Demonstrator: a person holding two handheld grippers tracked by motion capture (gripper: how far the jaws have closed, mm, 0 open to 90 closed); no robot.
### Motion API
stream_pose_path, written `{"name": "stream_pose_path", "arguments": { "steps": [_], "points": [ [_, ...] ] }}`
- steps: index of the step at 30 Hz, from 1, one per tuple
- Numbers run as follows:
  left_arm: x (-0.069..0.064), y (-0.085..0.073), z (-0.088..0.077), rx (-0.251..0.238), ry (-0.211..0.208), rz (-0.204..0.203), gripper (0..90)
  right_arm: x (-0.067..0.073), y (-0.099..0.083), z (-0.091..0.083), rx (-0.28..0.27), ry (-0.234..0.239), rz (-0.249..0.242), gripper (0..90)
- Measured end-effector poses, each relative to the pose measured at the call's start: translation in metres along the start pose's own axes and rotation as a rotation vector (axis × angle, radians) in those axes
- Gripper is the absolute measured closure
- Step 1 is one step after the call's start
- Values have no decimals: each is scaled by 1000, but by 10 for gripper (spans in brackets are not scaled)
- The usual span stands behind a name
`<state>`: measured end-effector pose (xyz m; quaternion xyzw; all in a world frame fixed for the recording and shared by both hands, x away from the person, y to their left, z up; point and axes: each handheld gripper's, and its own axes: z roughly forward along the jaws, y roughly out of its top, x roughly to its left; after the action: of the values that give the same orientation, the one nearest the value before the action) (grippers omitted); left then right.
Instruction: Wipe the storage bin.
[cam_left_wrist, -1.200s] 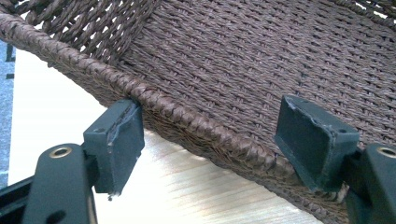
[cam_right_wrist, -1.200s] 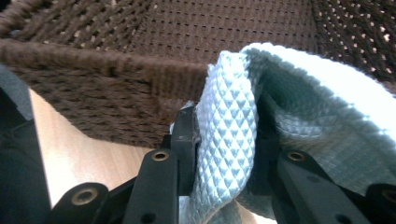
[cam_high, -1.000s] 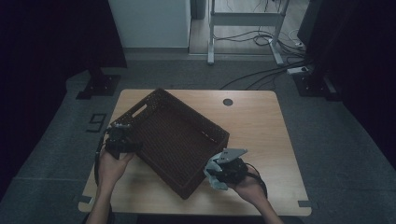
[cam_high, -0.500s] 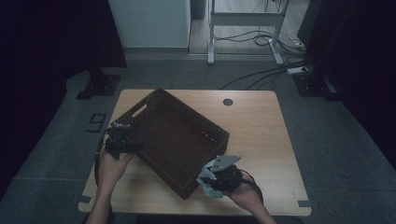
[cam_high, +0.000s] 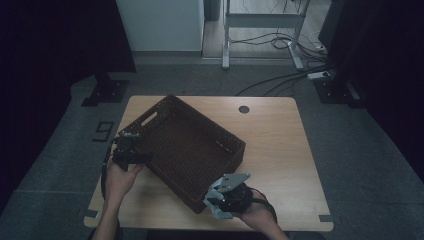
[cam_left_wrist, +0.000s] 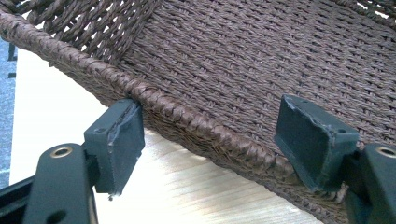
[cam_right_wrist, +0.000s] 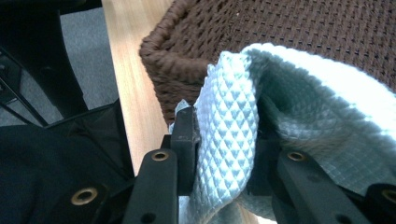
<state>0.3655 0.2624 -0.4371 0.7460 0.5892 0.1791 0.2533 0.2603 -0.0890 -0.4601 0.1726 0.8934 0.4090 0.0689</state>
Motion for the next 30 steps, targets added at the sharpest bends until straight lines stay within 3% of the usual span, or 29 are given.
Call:
{"name": "stream_pose_path", "arguments": {
  "steps": [30],
  "points": [
    [-3, 0, -1, 1, 9, 12, 263, 33, 10, 11, 24, 87, -76, 693]
  ]
}}
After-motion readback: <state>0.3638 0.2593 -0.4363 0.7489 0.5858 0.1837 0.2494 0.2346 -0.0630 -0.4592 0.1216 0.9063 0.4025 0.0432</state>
